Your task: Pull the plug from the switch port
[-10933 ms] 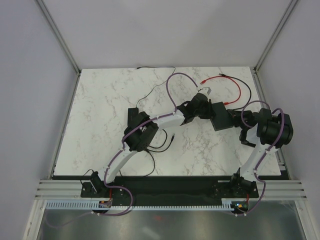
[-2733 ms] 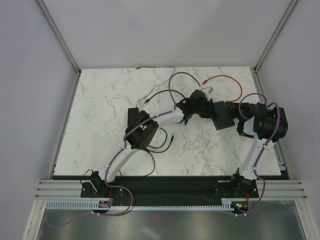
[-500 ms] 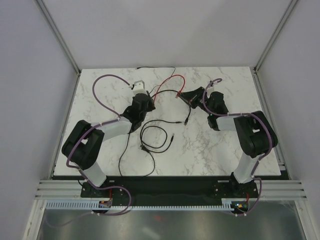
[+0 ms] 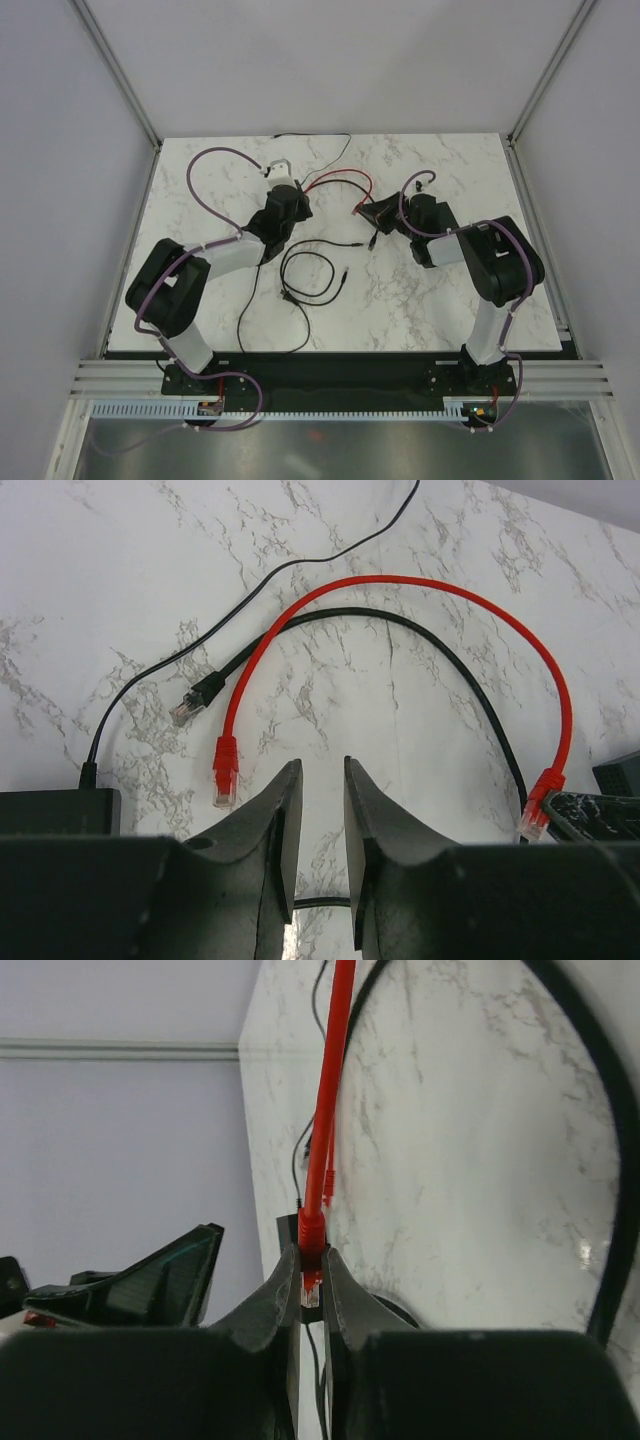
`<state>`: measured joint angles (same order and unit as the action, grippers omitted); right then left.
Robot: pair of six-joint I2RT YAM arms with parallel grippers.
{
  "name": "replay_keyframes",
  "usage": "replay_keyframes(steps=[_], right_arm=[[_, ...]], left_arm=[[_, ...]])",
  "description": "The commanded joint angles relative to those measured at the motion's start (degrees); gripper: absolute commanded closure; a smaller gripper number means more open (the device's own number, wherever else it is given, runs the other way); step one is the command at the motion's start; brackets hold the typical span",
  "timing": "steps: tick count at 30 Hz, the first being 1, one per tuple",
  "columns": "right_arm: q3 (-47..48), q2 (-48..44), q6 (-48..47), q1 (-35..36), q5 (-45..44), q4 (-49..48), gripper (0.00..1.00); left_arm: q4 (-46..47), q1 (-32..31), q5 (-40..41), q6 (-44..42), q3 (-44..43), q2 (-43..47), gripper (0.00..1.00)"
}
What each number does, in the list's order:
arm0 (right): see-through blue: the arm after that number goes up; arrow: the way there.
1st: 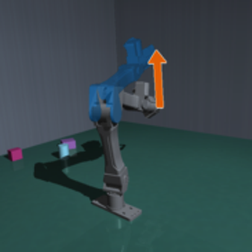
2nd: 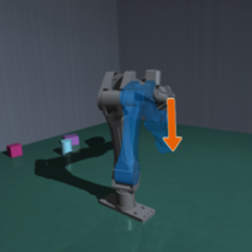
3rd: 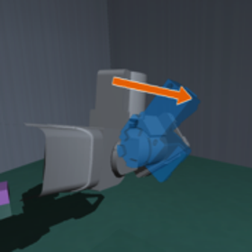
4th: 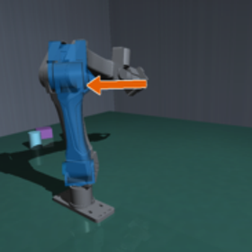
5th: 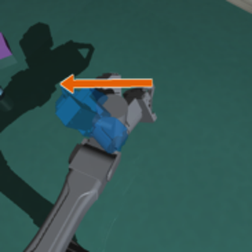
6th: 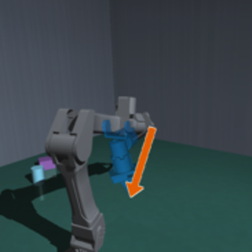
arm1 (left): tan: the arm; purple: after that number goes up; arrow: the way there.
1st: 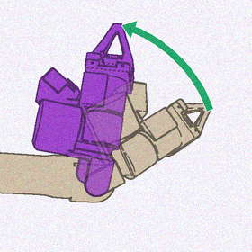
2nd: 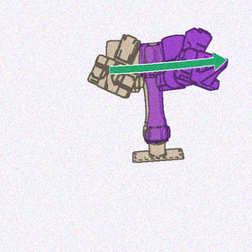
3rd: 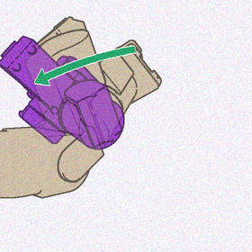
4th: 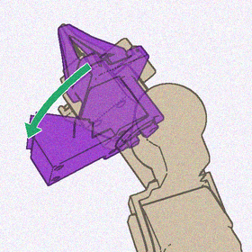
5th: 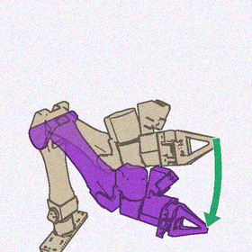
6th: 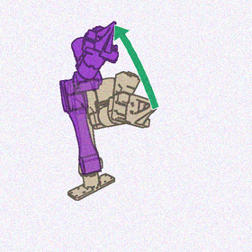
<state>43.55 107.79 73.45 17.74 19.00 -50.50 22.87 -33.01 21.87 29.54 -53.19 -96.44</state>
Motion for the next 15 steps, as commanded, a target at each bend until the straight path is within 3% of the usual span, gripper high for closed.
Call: replay_keyframes(steps=[1, 7, 15], right_arm=[[1.8, 1.5, -3.0, 0.3, -2.5, 5.0, 1.00], [3.4, 1.3, -6.7, 0.6, -4.6, 11.7, 0.99], [4.8, 1.9, -8.2, 0.9, -3.9, 13.1, 0.72]], left_arm=[[2.1, 0.1, 0.2, 1.5, -2.3, -1.0, 0.69], [1.6, 0.1, -0.9, 1.9, -3.3, -2.1, 0.69], [1.4, 0.1, -2.2, 2.9, -4.1, -3.0, 0.69]])
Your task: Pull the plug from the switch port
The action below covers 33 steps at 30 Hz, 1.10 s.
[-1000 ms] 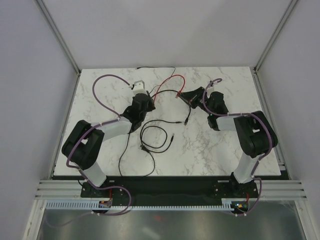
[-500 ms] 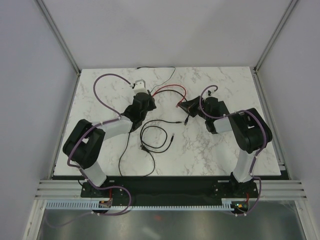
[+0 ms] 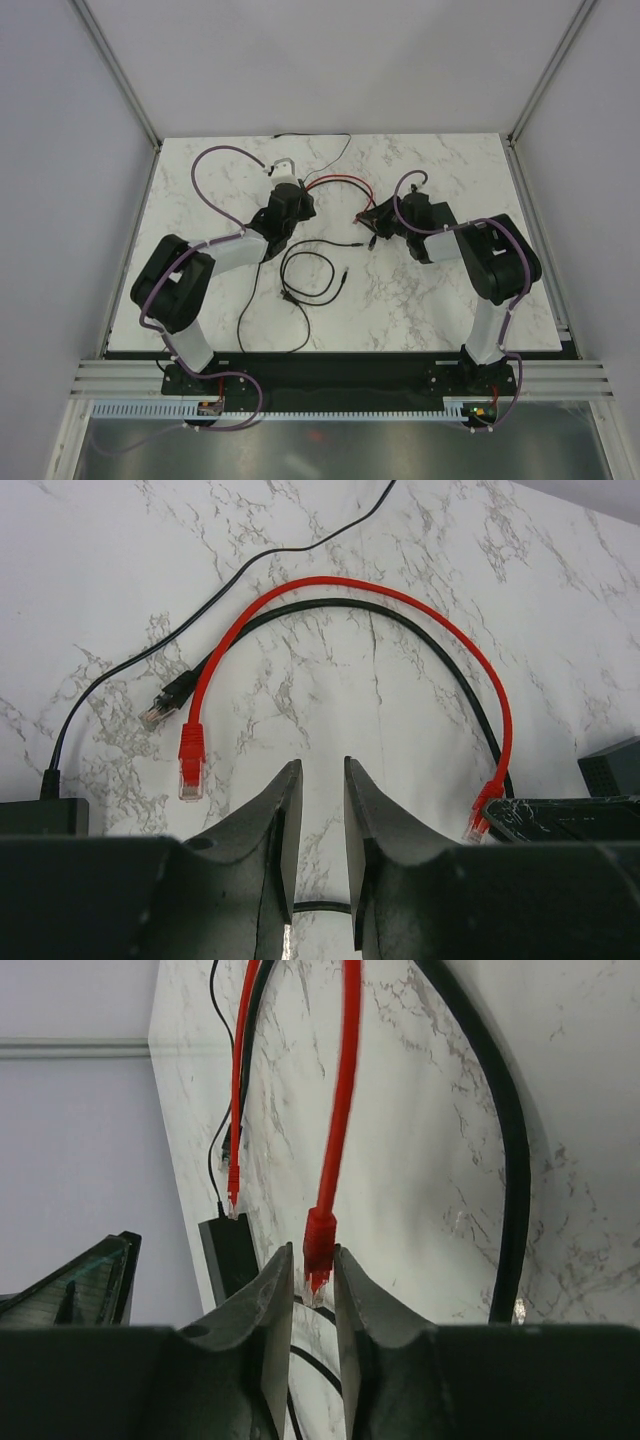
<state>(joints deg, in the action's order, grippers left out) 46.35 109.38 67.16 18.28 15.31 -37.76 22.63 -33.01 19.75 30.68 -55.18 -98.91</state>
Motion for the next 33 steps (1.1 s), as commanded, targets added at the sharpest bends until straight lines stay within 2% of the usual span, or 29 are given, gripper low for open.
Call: replay_keyframes(steps=[1, 2, 3, 6, 12, 16, 20, 24, 28, 33], right_arm=[[2.1, 0.1, -2.5, 0.4, 0.0, 0.7, 0.69], [2.4, -0.1, -3.1, 0.4, 0.0, 1.1, 0.66], [2.5, -0.4, -3.7, 0.4, -0.2, 1.7, 0.50], [3.0, -2.8, -7.3, 0.3, -2.6, 5.9, 0.31], [7.3, -11.0, -15.5, 0.3, -4.6, 19.1, 0.26], [11.4, -16.7, -22.1, 0.2, -7.1, 34.9, 0.25], [22.3, -19.9, -31.0, -2.0, -9.9, 52.6, 0.27], [26.7, -21.2, -37.1, -10.3, -9.3, 61.4, 0.27], [28.7, -19.4, -43.1, -21.8, -6.2, 66.1, 0.20], [30.6, -12.5, -49.2, -27.5, -5.7, 68.9, 0.12]], left_arm=[[1.6, 0.1, -0.1, 1.8, -2.1, -0.7, 0.69], [1.5, 0.1, -0.1, 1.8, -2.1, -0.7, 0.69], [1.5, 0.1, -0.2, 1.8, -2.1, -0.6, 0.69], [1.5, 0.1, -0.3, 1.7, -2.2, -0.5, 0.69], [1.7, 0.1, -1.8, 1.6, -1.2, 0.3, 0.69], [2.7, -0.4, -5.1, 1.7, -0.5, -0.6, 0.71], [-0.9, -2.8, -9.6, 1.1, -4.0, -2.9, 0.71], [-0.9, -7.9, -9.6, 1.1, -18.2, -6.7, 0.71], [-0.9, -14.0, -9.6, 1.1, -20.6, -5.9, 0.71], [-0.9, -22.3, -9.6, 1.1, -21.1, -4.6, 0.71]])
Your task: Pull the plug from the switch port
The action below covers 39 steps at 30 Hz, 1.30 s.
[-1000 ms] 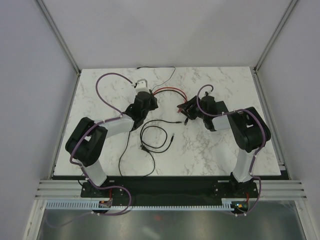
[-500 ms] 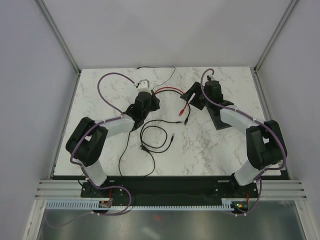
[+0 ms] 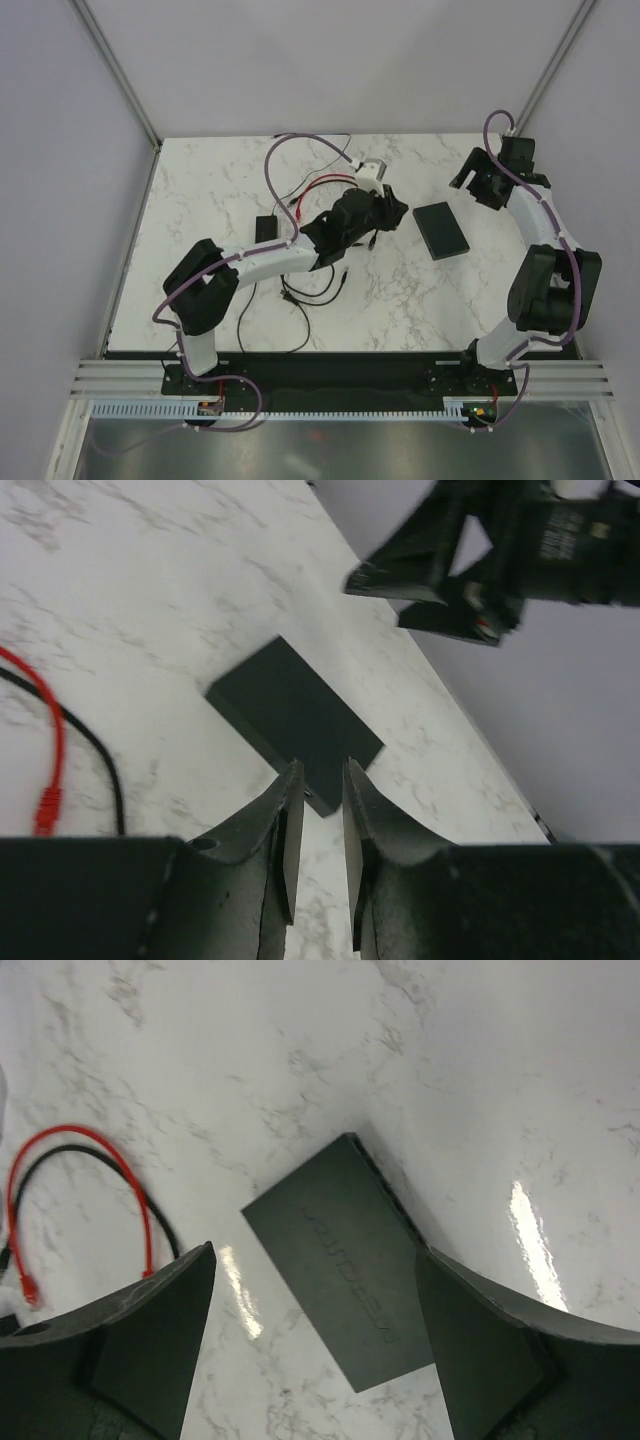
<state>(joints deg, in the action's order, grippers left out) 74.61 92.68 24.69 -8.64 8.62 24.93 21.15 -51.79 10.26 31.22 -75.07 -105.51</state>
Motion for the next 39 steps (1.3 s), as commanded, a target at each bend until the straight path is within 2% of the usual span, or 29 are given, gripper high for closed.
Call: replay_keyframes(steps=[1, 7, 8, 11, 16, 22, 26, 32, 39], right_arm=[[3.2, 5.4, -7.4, -0.8, 1.0, 6.5, 0.11], [2.5, 10.6, -9.7, -2.3, -0.7, 6.7, 0.09], [1.9, 10.0, -9.6, -2.7, -0.3, 6.3, 0.09], [-0.6, 8.4, -8.3, -4.2, 2.5, 4.3, 0.09], [-4.4, 7.0, -7.8, -5.6, 5.0, 1.5, 0.09], [-6.4, 7.3, -7.7, -6.6, 6.2, -0.6, 0.10], [-8.5, 7.8, -4.9, -6.9, 11.3, -3.2, 0.14], [-11.2, 4.8, -3.1, -6.9, 10.7, -4.7, 0.18], [-12.3, 4.8, -2.1, -6.9, 11.6, -5.6, 0.20]], left_arm=[[0.6, -4.5, -0.2, 0.6, -1.2, 2.0, 0.71], [0.6, -6.8, -0.2, 0.6, -3.6, -1.3, 0.71], [-26.3, -6.8, -19.1, 8.7, -6.5, -2.1, 0.61], [-31.8, -6.5, -17.5, 8.4, -15.1, -7.3, 0.63], [-33.8, -5.7, -16.9, 12.7, -26.9, -16.8, 0.74], [-33.9, -5.2, -12.9, 17.4, -31.0, -21.9, 0.80], [-34.4, -3.7, -11.6, 18.7, -34.3, -25.5, 0.83], [-34.6, -1.3, -12.0, 19.8, -37.9, -30.6, 0.81], [-34.4, 0.6, -13.5, 21.5, -40.5, -34.4, 0.69]])
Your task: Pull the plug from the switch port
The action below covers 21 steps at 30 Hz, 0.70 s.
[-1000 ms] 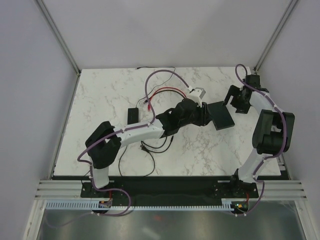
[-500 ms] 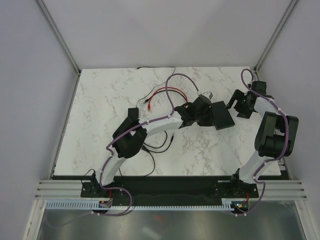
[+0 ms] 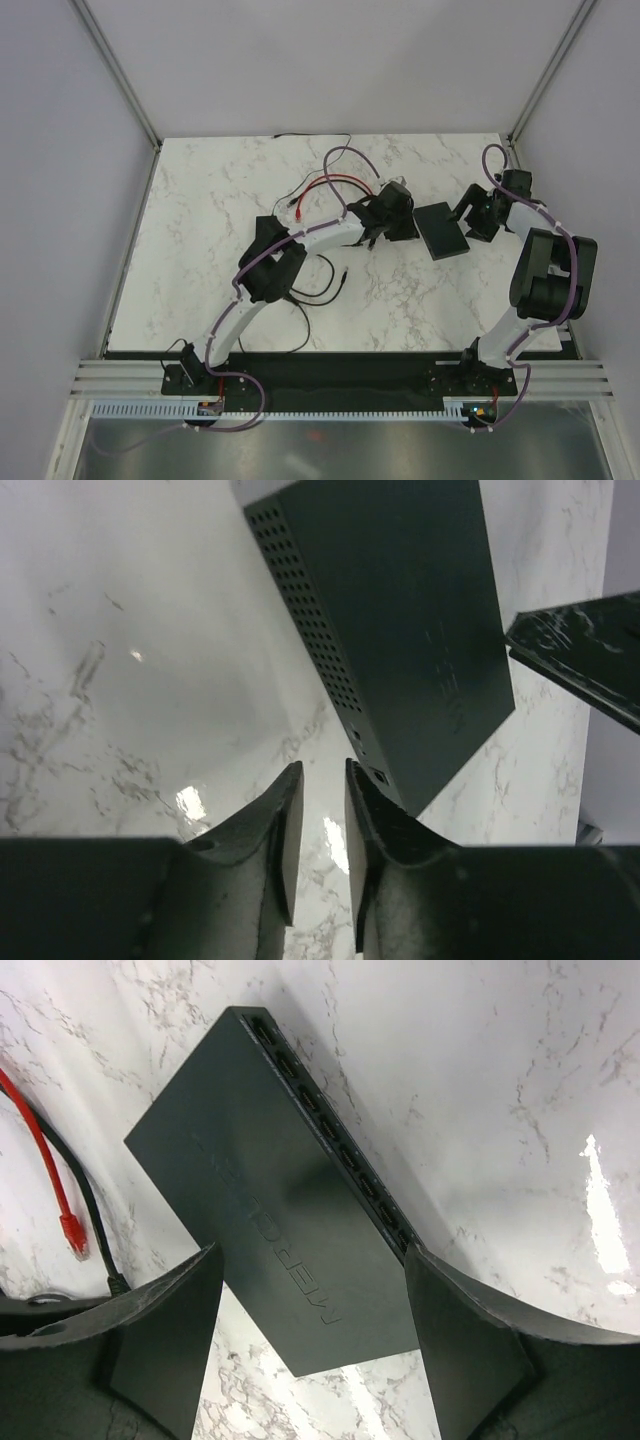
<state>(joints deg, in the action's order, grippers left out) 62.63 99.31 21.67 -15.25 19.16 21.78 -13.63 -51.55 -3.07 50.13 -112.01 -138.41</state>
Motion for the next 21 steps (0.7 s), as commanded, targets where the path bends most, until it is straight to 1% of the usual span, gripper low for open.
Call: replay_keyframes(steps=[1, 3, 4, 6, 13, 16, 17, 18, 21], right_arm=[[-0.6, -1.8, 1.2, -0.3, 1.4, -2.5, 0.20], [-1.1, -1.6, 1.7, -0.3, 2.3, -3.0, 0.20], [-1.8, -1.7, 2.1, -0.3, 2.5, -3.3, 0.21], [-2.7, -1.8, 2.2, -0.3, 2.6, -4.0, 0.21], [-2.9, -2.5, 2.0, -0.3, 0.3, -3.9, 0.21], [-3.3, -2.4, 2.3, -0.3, 1.8, -3.8, 0.22], [-3.6, -2.3, 2.5, -0.3, 1.9, -3.8, 0.23], [-4.4, -2.5, 2.5, -0.3, 1.9, -3.9, 0.23], [-7.2, -4.2, 2.8, -0.3, 1.6, -5.0, 0.24]], left_arm=[[0.3, 0.5, -1.2, 2.3, -5.2, -2.1, 0.65], [0.4, 0.7, -2.3, 2.0, -6.6, -3.7, 0.61], [0.7, 0.7, -2.5, 1.9, -7.6, -4.1, 0.57], [0.8, 0.8, -3.1, 2.0, -8.6, -5.4, 0.53], [1.0, 1.5, -5.9, 3.7, -11.4, -7.9, 0.52], [1.8, 1.6, -7.1, 4.1, -11.7, -8.6, 0.54], [2.7, 1.6, -7.9, 4.1, -11.7, -8.8, 0.54], [5.2, 1.6, -10.5, 3.6, -11.8, -9.2, 0.54], [5.5, 1.6, -13.5, 3.5, -14.0, -11.0, 0.54]])
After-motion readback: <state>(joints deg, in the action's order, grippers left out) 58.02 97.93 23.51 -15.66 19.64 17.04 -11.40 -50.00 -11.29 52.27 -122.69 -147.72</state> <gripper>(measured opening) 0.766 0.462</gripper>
